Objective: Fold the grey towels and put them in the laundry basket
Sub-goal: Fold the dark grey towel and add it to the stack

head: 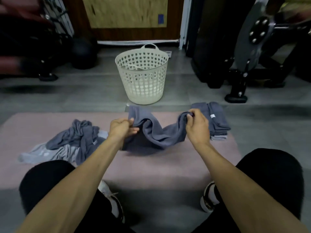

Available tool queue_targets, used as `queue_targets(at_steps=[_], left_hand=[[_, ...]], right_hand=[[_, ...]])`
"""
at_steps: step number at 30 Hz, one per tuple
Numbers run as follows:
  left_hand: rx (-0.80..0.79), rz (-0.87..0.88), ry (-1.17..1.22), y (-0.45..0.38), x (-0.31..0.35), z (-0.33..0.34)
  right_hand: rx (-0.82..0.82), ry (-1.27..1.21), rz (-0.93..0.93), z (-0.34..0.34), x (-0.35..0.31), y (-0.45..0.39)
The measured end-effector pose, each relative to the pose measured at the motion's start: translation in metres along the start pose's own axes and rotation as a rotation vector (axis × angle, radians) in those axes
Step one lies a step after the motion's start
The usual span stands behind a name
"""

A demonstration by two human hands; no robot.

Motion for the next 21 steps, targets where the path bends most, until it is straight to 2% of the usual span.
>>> queue_targets(at_steps=[5, 7, 11, 14, 17, 21], left_hand=[[-0.015, 0.097, 0.280, 0.017, 0.036, 0.005], [0.001, 0.041, 0.315, 0.012, 0.028, 0.011], [0.043, -0.244, 0.215, -0.020, -0.016, 0.029], [0.035, -0.339, 0.166, -0.049, -0.024, 0.047], [0.002, -0.293, 0.182, -0.079, 0.005, 0.074], [0.028, -0.079, 0.373, -0.107, 0.075, 0.086]], right_hand=[[0.130, -0.012, 0.002, -0.033, -0.017, -0.011], [0.115, 0.004, 0.067, -0.029, -0.012, -0.016], [-0.203, 0.173, 0.340, 0.017, 0.030, -0.024], [-0.314, 0.149, 0.432, 0.047, 0.041, -0.039], [-0.294, 0.090, 0.420, 0.064, 0.035, -0.076], [-0.094, -0.077, 0.229, 0.054, 0.004, -0.132]])
Point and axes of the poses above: each hand's wrist, its own y-axis away from the middle knuckle, its own z-axis out of the palm, x = y × z, the point moved 9 cm from there along -y, towards the middle knuckle, and after that the axes turned 6 degrees about x, right-handed, at the moved point
